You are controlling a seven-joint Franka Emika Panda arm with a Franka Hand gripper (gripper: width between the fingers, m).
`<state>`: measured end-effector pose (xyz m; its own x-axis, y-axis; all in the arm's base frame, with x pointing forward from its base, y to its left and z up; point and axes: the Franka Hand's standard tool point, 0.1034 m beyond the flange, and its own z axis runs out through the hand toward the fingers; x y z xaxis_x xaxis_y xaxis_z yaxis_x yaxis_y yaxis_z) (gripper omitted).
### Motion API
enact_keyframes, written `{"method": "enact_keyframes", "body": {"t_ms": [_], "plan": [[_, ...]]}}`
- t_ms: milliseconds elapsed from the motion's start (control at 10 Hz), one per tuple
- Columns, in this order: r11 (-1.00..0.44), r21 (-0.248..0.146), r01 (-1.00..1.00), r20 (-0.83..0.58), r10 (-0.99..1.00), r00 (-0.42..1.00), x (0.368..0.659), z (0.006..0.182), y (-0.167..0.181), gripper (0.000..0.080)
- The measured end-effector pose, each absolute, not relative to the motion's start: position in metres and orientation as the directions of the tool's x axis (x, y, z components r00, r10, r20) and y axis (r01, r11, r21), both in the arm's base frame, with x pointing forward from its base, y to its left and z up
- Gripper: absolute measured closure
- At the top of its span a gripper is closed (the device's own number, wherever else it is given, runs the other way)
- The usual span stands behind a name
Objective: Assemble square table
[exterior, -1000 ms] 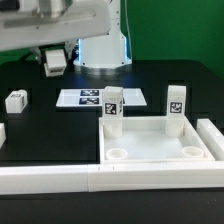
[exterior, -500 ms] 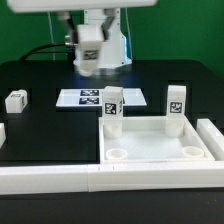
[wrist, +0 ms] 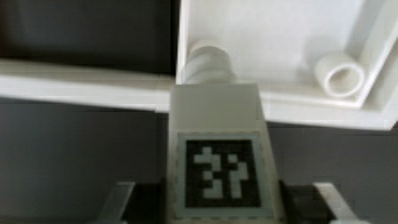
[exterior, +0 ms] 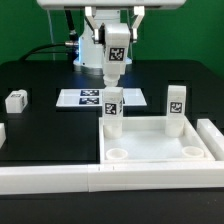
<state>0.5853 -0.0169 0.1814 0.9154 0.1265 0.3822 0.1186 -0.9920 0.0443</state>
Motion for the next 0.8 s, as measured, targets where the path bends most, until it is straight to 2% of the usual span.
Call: {"method": "enact_keyframes", "body": {"t_ms": [200,300,400,600,700,800], "plan": [[-0.992,0.075,0.102,0.509,0.126,0.851,0.587,0.179,-0.016,0.0509],[-0.992,0.068,0.104,0.556,0.124,0.822,0.583,0.165,0.007,0.0509],[-0.994,0.047,0.099,0.6,0.107,0.793,0.589,0.161,0.029,0.0509],[-0.997,-0.048,0.059,0.603,0.019,0.797,0.605,0.148,0.09,0.0509],[-0.997,-0.058,0.057,0.607,0.01,0.794,0.611,0.148,0.104,0.0509],[-0.997,-0.05,0.062,0.607,0.019,0.795,0.61,0.147,0.101,0.0509]]}}
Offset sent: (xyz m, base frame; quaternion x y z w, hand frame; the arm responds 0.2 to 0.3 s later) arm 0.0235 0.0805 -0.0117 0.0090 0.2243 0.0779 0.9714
